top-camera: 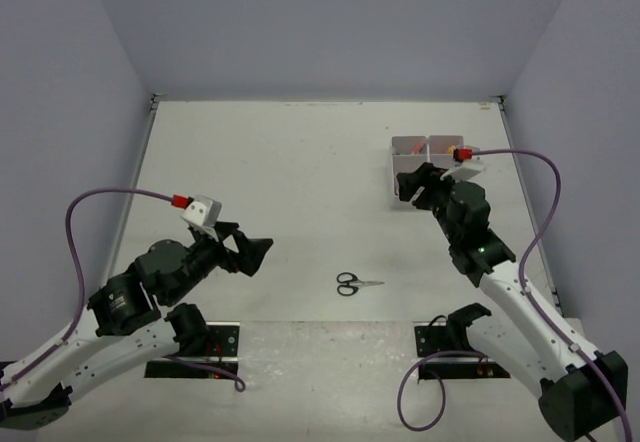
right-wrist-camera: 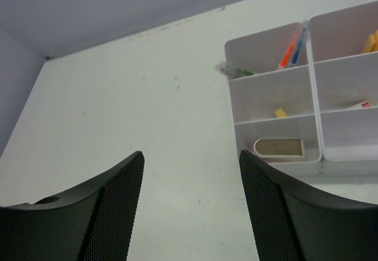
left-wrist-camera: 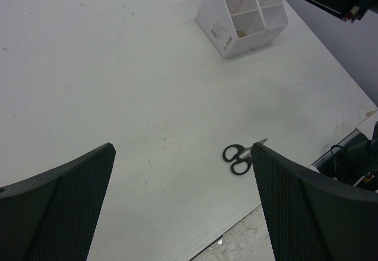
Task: Sort the stationery into containers
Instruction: Pick up the scissors from the center of the board.
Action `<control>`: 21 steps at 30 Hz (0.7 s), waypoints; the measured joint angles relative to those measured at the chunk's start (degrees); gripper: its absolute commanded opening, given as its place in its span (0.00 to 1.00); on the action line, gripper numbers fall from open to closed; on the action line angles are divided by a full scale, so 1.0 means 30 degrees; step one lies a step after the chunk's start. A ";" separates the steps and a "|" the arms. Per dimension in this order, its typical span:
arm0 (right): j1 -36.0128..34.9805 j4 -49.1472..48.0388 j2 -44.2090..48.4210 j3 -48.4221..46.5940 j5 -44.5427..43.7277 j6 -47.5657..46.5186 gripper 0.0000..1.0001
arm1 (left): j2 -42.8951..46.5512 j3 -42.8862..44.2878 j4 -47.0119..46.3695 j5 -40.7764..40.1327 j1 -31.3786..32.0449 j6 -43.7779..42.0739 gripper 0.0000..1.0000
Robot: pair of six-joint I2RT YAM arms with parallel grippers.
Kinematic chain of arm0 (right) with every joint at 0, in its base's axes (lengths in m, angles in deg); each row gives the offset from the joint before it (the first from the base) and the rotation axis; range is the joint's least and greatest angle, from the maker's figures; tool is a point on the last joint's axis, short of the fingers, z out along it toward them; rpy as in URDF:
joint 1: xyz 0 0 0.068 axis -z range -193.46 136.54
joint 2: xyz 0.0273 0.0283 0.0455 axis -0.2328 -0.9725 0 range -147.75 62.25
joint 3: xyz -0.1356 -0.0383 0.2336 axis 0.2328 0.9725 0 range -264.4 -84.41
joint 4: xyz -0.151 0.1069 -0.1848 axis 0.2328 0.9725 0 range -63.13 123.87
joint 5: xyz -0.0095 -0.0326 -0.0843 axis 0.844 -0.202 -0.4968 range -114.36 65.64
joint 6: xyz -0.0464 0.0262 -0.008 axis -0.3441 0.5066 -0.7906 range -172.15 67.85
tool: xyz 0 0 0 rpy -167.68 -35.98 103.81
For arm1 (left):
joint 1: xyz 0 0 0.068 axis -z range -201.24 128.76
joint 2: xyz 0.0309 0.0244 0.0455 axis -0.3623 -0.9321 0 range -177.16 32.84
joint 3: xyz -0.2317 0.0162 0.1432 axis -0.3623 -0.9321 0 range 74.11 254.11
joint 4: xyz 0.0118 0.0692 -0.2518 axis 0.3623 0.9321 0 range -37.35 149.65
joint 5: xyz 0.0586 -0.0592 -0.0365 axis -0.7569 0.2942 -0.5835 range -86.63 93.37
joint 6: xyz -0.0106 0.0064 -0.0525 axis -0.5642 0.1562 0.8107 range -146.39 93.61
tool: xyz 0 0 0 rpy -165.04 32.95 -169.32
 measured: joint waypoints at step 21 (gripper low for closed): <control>-0.0607 1.1929 0.8467 -0.1077 0.4121 -0.0275 0.99 | -1.2004 -0.2211 -0.5405 0.3597 0.0243 0.2006 0.96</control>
